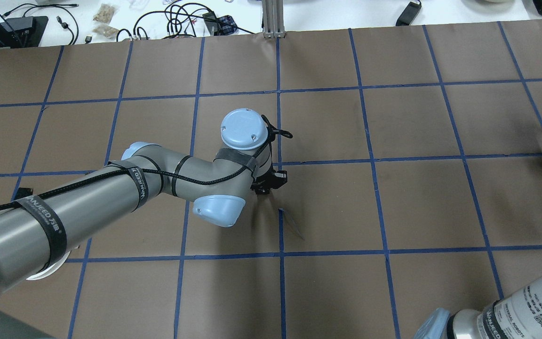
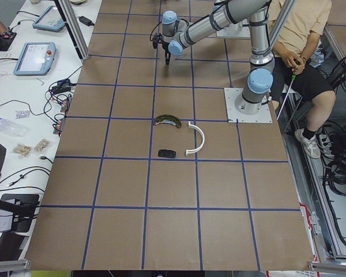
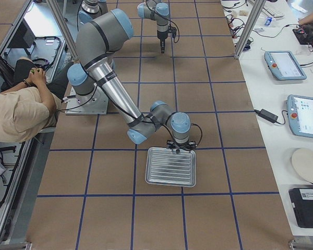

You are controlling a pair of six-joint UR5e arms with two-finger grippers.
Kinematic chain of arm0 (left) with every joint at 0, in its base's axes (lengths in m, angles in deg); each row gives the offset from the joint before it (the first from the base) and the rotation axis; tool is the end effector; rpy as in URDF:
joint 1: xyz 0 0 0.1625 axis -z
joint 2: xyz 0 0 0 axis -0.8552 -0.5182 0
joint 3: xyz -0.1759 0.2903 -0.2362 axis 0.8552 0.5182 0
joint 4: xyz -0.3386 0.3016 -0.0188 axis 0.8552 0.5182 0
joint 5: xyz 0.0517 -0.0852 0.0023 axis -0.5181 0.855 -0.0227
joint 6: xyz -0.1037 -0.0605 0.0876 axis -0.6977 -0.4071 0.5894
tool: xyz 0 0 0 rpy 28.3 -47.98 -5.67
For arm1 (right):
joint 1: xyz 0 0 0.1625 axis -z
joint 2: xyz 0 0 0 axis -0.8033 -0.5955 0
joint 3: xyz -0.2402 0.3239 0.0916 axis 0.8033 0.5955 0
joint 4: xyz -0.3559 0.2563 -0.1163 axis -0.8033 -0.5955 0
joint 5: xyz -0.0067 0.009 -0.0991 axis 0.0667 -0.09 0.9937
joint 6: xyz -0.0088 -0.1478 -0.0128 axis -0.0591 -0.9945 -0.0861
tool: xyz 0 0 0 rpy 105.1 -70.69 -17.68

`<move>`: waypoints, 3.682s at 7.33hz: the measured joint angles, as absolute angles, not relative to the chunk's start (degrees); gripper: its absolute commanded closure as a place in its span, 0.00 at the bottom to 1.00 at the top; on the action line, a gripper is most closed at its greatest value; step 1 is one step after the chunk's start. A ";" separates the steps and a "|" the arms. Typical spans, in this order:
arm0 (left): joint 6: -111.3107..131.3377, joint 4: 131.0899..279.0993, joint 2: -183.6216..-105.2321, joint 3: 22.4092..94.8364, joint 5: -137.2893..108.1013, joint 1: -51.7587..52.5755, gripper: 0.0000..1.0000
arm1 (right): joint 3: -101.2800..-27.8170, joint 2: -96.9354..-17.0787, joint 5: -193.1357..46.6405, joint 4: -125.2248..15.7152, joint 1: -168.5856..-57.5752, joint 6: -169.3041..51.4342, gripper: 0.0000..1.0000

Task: Place bearing gear from tray to pile

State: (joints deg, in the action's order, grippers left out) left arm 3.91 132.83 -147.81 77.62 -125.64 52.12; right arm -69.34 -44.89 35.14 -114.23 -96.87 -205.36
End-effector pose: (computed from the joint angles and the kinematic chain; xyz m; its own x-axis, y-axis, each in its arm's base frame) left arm -0.3349 -0.4998 0.1046 -0.9996 0.0021 0.0267 0.0009 0.9989 -0.0466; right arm -0.3856 -0.5651 0.0968 -0.1100 -0.9848 0.1345 -0.9937 0.1120 0.0077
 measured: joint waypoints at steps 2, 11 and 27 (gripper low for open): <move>6.58 136.26 -144.54 76.49 -125.64 50.43 0.95 | -69.42 -44.81 35.22 -114.28 -96.87 -205.55 0.18; 56.91 142.49 -139.42 80.28 -125.65 2.99 1.00 | -69.45 -44.90 37.32 -114.33 -96.86 -204.99 0.96; 26.55 177.85 -126.71 58.12 -126.33 25.84 0.00 | -82.90 -60.25 40.21 -111.98 -162.50 -67.58 0.99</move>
State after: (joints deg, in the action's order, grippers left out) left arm 26.55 177.85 -126.71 58.12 -126.33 25.84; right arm -82.90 -60.25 40.21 -111.98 -162.50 -67.58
